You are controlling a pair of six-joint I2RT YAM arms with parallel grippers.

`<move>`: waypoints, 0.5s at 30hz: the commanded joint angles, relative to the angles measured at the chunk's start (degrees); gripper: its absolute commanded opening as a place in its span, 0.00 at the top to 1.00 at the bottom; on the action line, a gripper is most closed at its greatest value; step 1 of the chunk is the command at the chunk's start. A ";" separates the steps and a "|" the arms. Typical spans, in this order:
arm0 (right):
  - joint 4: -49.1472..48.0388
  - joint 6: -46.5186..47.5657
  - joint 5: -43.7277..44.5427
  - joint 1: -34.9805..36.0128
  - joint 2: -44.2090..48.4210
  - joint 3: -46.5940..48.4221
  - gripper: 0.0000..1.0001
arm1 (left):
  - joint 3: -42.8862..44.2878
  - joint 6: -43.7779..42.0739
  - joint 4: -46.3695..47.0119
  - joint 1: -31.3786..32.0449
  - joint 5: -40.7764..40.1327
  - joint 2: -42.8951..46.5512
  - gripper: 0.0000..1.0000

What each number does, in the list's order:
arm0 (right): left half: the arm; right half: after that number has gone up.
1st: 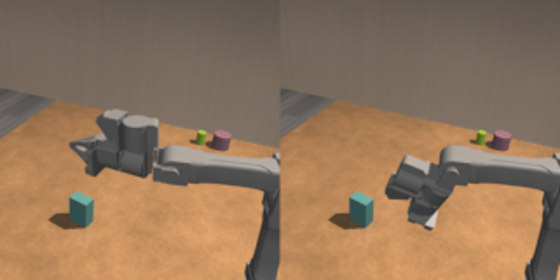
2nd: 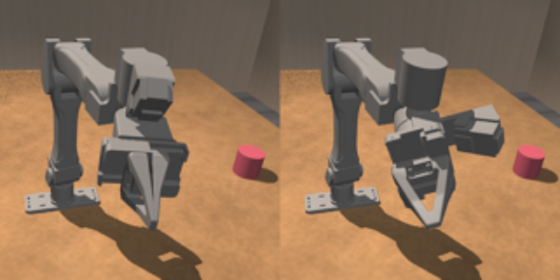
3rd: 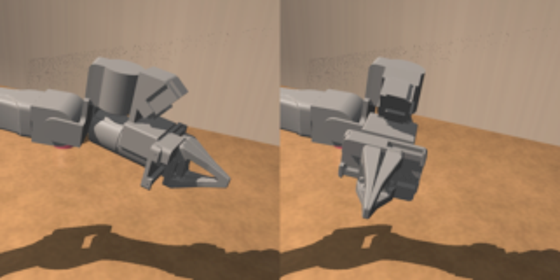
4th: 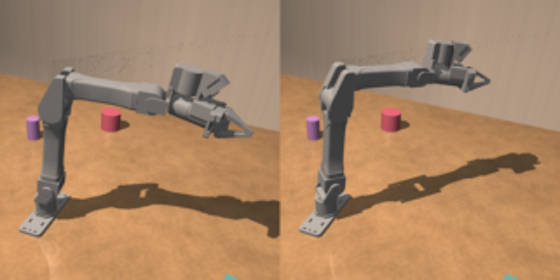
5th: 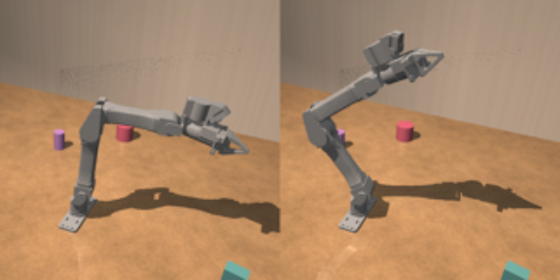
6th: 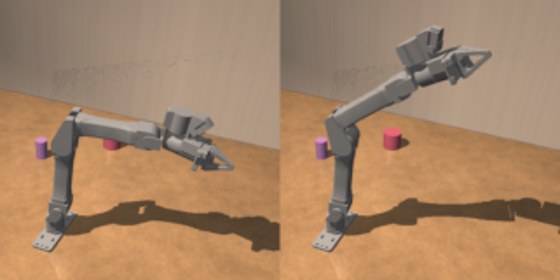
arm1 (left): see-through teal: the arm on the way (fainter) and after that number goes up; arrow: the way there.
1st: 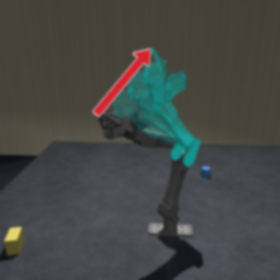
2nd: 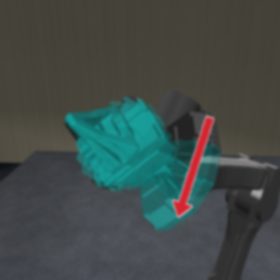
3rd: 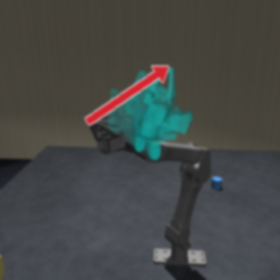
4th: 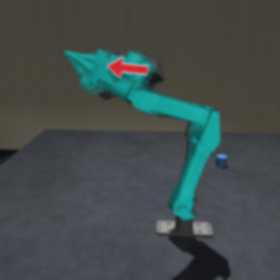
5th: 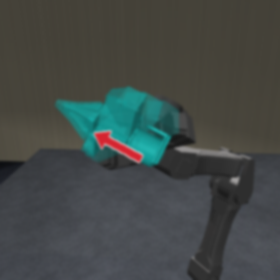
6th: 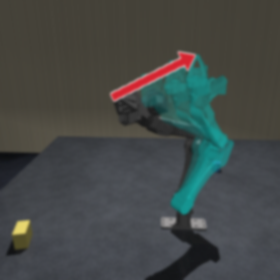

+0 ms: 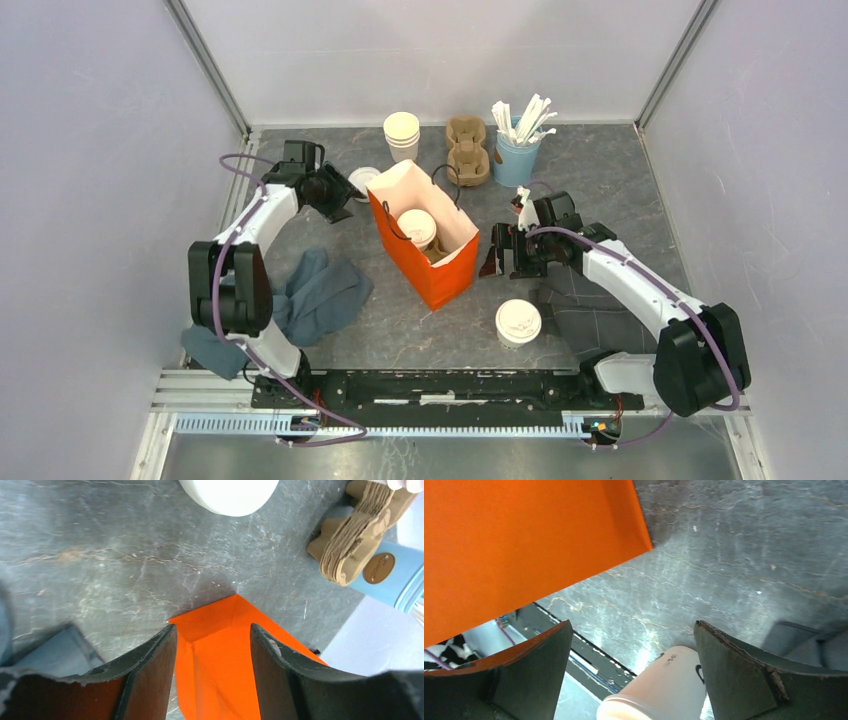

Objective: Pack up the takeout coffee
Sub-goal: Adjust the takeout bag at the center of the board.

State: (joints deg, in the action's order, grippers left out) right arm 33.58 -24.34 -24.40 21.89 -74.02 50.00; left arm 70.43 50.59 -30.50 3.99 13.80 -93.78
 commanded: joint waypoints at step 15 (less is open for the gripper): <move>-8.85 -4.32 -0.85 -2.04 -5.96 4.96 0.02 | -6.34 -6.12 5.26 3.83 9.06 3.98 0.30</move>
State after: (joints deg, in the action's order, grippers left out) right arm 25.26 -30.37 -27.46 21.17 -77.84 50.26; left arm 67.46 47.33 -24.64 7.86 22.90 -95.92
